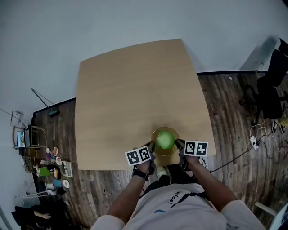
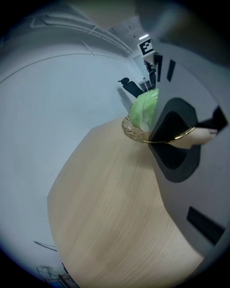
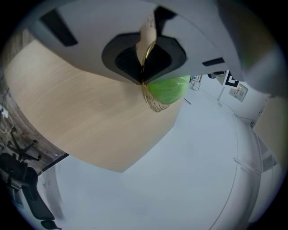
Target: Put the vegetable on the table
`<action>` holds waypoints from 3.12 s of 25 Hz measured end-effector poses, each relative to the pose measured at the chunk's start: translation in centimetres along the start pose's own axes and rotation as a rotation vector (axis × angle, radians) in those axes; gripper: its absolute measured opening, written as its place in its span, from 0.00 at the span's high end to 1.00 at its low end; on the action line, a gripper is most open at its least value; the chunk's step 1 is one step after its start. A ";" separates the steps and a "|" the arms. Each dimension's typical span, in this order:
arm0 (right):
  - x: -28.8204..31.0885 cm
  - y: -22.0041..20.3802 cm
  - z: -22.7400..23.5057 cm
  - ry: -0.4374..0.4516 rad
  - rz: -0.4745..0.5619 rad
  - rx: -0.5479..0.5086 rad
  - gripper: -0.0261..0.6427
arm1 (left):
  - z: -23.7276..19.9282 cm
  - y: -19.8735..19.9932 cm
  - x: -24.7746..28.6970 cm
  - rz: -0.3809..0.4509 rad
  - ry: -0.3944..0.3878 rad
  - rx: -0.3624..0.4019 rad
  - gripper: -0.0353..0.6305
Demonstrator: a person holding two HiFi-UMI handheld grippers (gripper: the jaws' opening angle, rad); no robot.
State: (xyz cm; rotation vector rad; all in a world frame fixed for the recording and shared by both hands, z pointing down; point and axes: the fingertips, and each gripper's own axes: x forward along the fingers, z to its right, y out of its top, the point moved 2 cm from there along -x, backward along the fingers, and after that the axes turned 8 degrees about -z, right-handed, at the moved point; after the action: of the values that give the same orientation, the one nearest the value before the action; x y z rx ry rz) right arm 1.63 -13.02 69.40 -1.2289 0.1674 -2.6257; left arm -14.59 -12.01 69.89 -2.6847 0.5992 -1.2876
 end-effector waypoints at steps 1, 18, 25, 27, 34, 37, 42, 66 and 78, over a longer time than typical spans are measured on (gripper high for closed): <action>0.5 0.7 0.2 0.000 -0.006 -0.003 0.93 | -0.2 0.5 0.5 0.002 0.002 -0.004 0.91; 9.0 8.3 4.5 0.005 -0.104 0.030 0.93 | -4.3 7.2 8.5 -0.034 0.091 -0.049 0.91; 10.6 10.4 4.7 0.011 -0.102 0.018 0.93 | -5.0 9.1 9.8 -0.037 0.121 -0.037 0.91; 11.0 10.7 4.9 0.008 -0.101 0.014 0.93 | -5.2 9.4 10.2 -0.040 0.133 -0.032 0.91; 11.3 10.9 5.0 0.006 -0.092 -0.023 0.92 | -5.3 9.5 10.4 -0.041 0.153 -0.002 0.91; 11.4 10.8 4.9 0.006 -0.107 -0.061 0.92 | -5.4 9.5 10.3 -0.039 0.144 0.001 0.90; 10.3 11.1 4.8 -0.008 -0.109 -0.122 0.92 | -5.3 9.9 8.8 -0.011 0.131 -0.008 0.85; -2.4 6.3 -7.9 0.055 0.175 -0.383 0.94 | 8.5 7.1 -5.0 0.246 -0.116 0.280 0.93; -11.3 2.8 -14.5 0.070 0.431 -0.437 0.94 | 14.7 3.3 -14.8 0.403 -0.190 0.467 0.93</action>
State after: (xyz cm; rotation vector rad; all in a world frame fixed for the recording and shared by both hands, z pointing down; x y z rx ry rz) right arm -2.06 -12.71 51.16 -1.0633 0.9473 -2.3128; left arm -12.67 -10.39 48.96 -2.1345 0.6711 -0.9147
